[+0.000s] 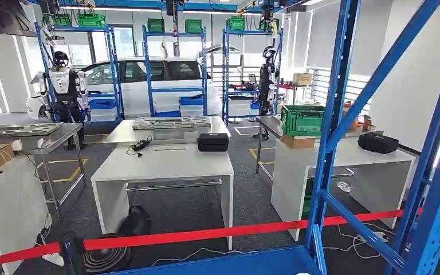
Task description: Take the parts from the cabinet and place them on the table.
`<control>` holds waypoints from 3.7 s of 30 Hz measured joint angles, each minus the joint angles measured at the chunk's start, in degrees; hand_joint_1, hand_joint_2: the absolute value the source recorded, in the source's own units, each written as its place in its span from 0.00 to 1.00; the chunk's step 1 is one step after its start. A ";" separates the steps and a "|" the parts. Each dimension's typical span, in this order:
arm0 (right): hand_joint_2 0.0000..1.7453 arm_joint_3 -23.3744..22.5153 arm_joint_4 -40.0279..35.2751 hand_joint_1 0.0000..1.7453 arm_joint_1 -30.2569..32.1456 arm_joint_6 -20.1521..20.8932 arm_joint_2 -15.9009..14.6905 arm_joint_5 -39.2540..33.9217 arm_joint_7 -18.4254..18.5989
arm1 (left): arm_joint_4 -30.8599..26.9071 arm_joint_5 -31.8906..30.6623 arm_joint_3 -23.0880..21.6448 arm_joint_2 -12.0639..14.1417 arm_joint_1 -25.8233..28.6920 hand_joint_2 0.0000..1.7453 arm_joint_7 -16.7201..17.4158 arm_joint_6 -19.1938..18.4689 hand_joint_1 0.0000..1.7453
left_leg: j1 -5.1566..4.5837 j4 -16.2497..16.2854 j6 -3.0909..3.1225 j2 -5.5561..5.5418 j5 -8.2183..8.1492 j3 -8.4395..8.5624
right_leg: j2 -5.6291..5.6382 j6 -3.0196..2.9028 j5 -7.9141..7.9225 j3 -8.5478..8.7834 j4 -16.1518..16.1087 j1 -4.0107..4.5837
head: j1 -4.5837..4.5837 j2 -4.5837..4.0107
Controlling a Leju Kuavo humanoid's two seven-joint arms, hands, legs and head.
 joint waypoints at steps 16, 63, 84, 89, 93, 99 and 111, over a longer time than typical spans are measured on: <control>1.00 -3.81 -2.58 1.00 1.80 0.28 -0.96 1.51 0.92 | 0.00 0.00 0.00 0.00 0.03 0.00 -0.15 0.00 0.00 | -0.01 0.01 0.08 -0.06 -0.07 0.07 | -0.02 0.06 -0.06 0.12 -0.05 0.00 | 0.00 0.00; 1.00 8.50 -25.78 1.00 -20.38 -9.88 11.67 -3.61 -11.30 | 0.02 -1.03 0.98 -0.92 -0.01 1.00 -1.64 1.66 0.00 | -0.04 0.00 -0.07 -0.01 -0.02 -0.15 | 0.05 -0.07 -0.08 -0.11 0.07 -0.02 | 0.00 0.00; 1.00 13.81 -31.02 1.00 -19.88 -12.94 10.73 -8.31 -18.07 | 0.00 -1.05 1.40 -0.92 0.00 1.00 -2.21 1.16 0.00 | -0.03 0.00 -0.07 0.01 -0.02 -0.13 | 0.05 -0.08 -0.09 -0.11 0.07 -0.01 | 0.00 0.00; 1.00 14.42 -31.13 1.00 -19.07 -12.07 10.34 -7.80 -17.53 | 0.00 -1.05 1.44 -0.92 0.02 1.00 -2.43 1.16 0.00 | -0.03 0.00 -0.08 0.01 -0.03 -0.13 | 0.05 -0.08 -0.08 -0.11 0.07 -0.02 | 0.00 0.00; 1.00 14.51 -31.15 1.00 -18.50 -11.56 10.12 -7.37 -17.07 | 0.00 -1.05 1.64 -0.92 0.03 1.00 -2.45 1.16 0.00 | -0.03 0.00 -0.08 0.00 -0.02 -0.13 | 0.05 -0.07 -0.08 -0.10 0.07 -0.02 | 0.00 0.00; 1.00 14.58 -31.71 1.00 -17.60 -11.43 10.01 -6.91 -17.24 | 0.00 -1.16 1.73 -0.90 0.01 1.00 -2.08 0.96 0.00 | -0.14 0.11 0.10 0.00 -0.15 -0.15 | 0.04 0.09 -0.05 -0.09 0.00 -0.12 | -0.02 0.00; 1.00 14.57 -34.01 1.00 -15.85 -9.94 9.81 -5.51 -19.50 | -0.09 -1.03 2.38 -0.90 0.00 1.00 -2.03 0.50 0.00 | 0.38 -0.40 1.17 0.55 0.68 -0.64 | -0.02 2.18 -8.87 -6.19 14.59 -1.05 | 0.13 0.00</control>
